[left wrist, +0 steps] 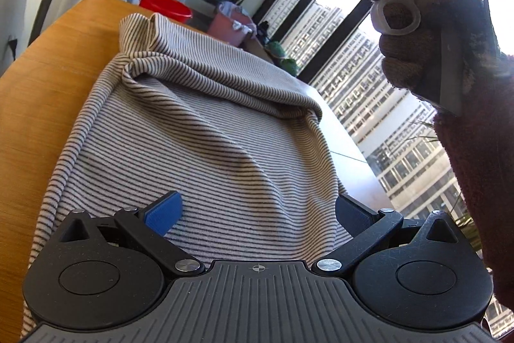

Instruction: Fold clothes

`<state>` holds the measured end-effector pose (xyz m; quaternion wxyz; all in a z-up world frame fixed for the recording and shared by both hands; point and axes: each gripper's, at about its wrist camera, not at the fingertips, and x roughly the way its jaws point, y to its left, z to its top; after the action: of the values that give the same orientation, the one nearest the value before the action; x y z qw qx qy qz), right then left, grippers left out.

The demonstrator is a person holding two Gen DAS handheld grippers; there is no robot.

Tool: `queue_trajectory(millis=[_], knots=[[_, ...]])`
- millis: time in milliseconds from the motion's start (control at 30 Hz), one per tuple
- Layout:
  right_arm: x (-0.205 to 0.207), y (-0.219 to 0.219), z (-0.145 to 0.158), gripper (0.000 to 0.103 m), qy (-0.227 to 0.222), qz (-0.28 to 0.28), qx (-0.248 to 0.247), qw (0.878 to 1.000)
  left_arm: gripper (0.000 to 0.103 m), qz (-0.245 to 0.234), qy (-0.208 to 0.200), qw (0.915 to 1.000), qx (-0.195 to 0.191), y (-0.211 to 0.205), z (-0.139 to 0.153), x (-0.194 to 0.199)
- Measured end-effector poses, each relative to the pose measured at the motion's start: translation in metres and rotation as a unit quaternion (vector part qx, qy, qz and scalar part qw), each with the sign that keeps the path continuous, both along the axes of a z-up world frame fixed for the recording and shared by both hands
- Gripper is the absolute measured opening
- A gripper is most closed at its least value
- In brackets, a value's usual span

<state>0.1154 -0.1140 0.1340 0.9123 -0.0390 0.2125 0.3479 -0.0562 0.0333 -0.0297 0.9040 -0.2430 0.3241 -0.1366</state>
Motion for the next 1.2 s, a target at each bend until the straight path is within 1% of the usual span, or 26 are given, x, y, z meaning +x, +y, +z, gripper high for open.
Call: queue_trajectory(millis=[100,133,167,233,333,367,400,467,500,533,567,600,633,667,733,767,800,833,867,900,933,1000,1033,1100,1200], knots=[[0.005,-0.051,-0.023,0.05,0.019,-0.053,-0.003,0.998,0.103,0.008,0.007,0.9997,0.02,-0.004,0.006,0.004],[0.005,-0.066,-0.033,0.05,0.027,-0.067,-0.002,0.997,0.103,0.014,0.004,0.9995,0.028,-0.004,0.01,0.005],[0.003,-0.079,-0.043,0.05,0.036,-0.076,-0.001,0.997,0.103,0.024,-0.002,0.9987,0.044,-0.004,0.016,0.007],[-0.003,-0.096,-0.065,0.05,0.051,-0.075,-0.004,0.996,0.103,0.044,-0.019,0.9956,0.081,-0.001,0.03,0.014],[-0.021,-0.104,-0.1,0.054,0.065,-0.06,-0.012,0.996,0.102,0.078,-0.048,0.9873,0.13,0.009,0.051,0.039],[-0.028,-0.105,-0.111,0.055,0.071,-0.053,-0.012,0.996,0.097,0.089,-0.052,0.9842,0.144,0.012,0.056,0.049],[-0.034,-0.104,-0.119,0.055,0.076,-0.043,-0.01,0.996,0.084,0.098,-0.05,0.9816,0.156,0.014,0.059,0.061],[-0.047,-0.101,-0.136,0.055,0.085,-0.024,-0.004,0.996,0.075,0.106,-0.039,0.9792,0.168,0.02,0.06,0.085],[-0.054,-0.101,-0.142,0.056,0.085,-0.018,0.0,0.996,0.075,0.111,-0.032,0.9779,0.174,0.022,0.06,0.096],[-0.058,-0.099,-0.141,0.056,0.076,-0.014,0.001,0.997,0.074,0.116,-0.026,0.9757,0.184,0.023,0.058,0.106],[-0.063,-0.098,-0.141,0.059,0.068,-0.01,0.003,0.998,0.07,0.123,-0.018,0.9726,0.196,0.023,0.056,0.116],[-0.068,-0.099,-0.138,0.071,0.052,-0.006,0.008,0.999,0.066,0.129,-0.008,0.9704,0.204,0.024,0.052,0.125],[-0.073,-0.1,-0.134,0.078,0.037,-0.002,0.012,0.999,0.064,0.133,0.003,0.9688,0.209,0.025,0.048,0.133],[-0.075,-0.101,-0.136,0.084,0.033,0.002,0.012,0.999,0.061,0.136,0.013,0.9683,0.209,0.026,0.044,0.14],[-0.078,-0.101,-0.136,0.084,0.029,0.009,0.01,0.999,0.052,0.133,0.031,0.9704,0.199,0.027,0.034,0.15],[-0.078,-0.101,-0.136,0.085,0.028,0.011,0.009,0.999,0.044,0.134,0.033,0.9694,0.203,0.025,0.032,0.153],[-0.077,-0.102,-0.136,0.087,0.032,0.012,0.01,0.999,0.033,0.137,0.03,0.9662,0.216,0.02,0.03,0.154],[-0.075,-0.103,-0.137,0.087,0.038,0.011,0.012,0.999,0.025,0.139,0.017,0.9608,0.239,0.013,0.03,0.153],[-0.073,-0.104,-0.137,0.087,0.044,0.009,0.015,0.999,0.011,0.137,0.0,0.9559,0.26,0.006,0.032,0.147],[-0.072,-0.105,-0.138,0.087,0.049,0.007,0.017,0.999,0.008,0.133,-0.015,0.9546,0.266,0.002,0.035,0.142],[-0.07,-0.105,-0.138,0.088,0.053,0.005,0.02,0.998,0.006,0.132,-0.027,0.9544,0.266,0.001,0.041,0.138],[-0.07,-0.106,-0.139,0.088,0.053,0.002,0.022,0.998,0.006,0.138,-0.044,0.9542,0.262,0.003,0.054,0.132],[-0.07,-0.107,-0.139,0.089,0.053,0.001,0.023,0.998,0.006,0.145,-0.051,0.952,0.265,0.006,0.059,0.13],[-0.07,-0.105,-0.139,0.089,0.051,0.003,0.019,0.999,0.006,0.163,-0.047,0.9474,0.272,0.019,0.061,0.127],[-0.068,-0.101,-0.139,0.089,0.054,0.01,0.009,0.998,0.006,0.177,-0.02,0.9461,0.271,0.034,0.055,0.129]])
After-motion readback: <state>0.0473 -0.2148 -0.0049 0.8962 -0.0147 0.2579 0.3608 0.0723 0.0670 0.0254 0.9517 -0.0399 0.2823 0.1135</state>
